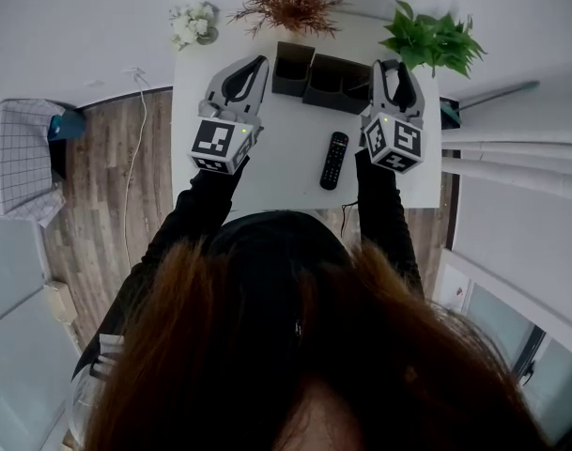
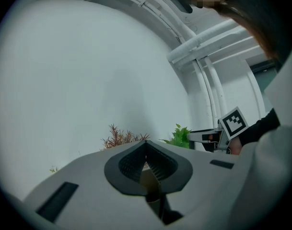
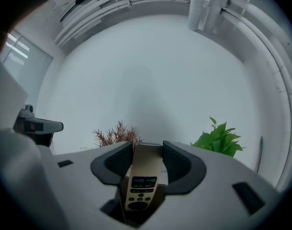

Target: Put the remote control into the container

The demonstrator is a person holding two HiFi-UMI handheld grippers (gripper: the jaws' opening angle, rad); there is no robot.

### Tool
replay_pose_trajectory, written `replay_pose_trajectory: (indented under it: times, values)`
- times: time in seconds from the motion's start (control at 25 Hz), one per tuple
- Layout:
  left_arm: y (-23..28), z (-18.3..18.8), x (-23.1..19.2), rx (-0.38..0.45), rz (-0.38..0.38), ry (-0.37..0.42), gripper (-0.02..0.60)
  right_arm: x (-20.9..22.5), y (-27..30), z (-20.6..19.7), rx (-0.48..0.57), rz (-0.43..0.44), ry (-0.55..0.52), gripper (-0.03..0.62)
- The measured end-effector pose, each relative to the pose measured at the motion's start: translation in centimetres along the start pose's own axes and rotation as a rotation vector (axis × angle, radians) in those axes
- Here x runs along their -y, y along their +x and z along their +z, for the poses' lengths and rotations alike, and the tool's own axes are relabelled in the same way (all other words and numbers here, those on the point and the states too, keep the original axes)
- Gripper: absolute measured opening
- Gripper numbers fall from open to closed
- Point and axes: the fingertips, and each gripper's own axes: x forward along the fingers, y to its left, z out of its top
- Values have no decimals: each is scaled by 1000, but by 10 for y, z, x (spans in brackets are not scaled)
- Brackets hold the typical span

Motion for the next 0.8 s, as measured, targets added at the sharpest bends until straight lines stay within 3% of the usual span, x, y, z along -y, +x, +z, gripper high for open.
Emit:
replay_pose_trajectory:
  times: [0.36,0.8]
  values:
    - [-5,-3,-9,-12,27,4,9,0,3,-50,-117,-17,13,204]
    - [-2,-6,-8,-17,33,3,9,-4,5,-76,-170,-19,13,204]
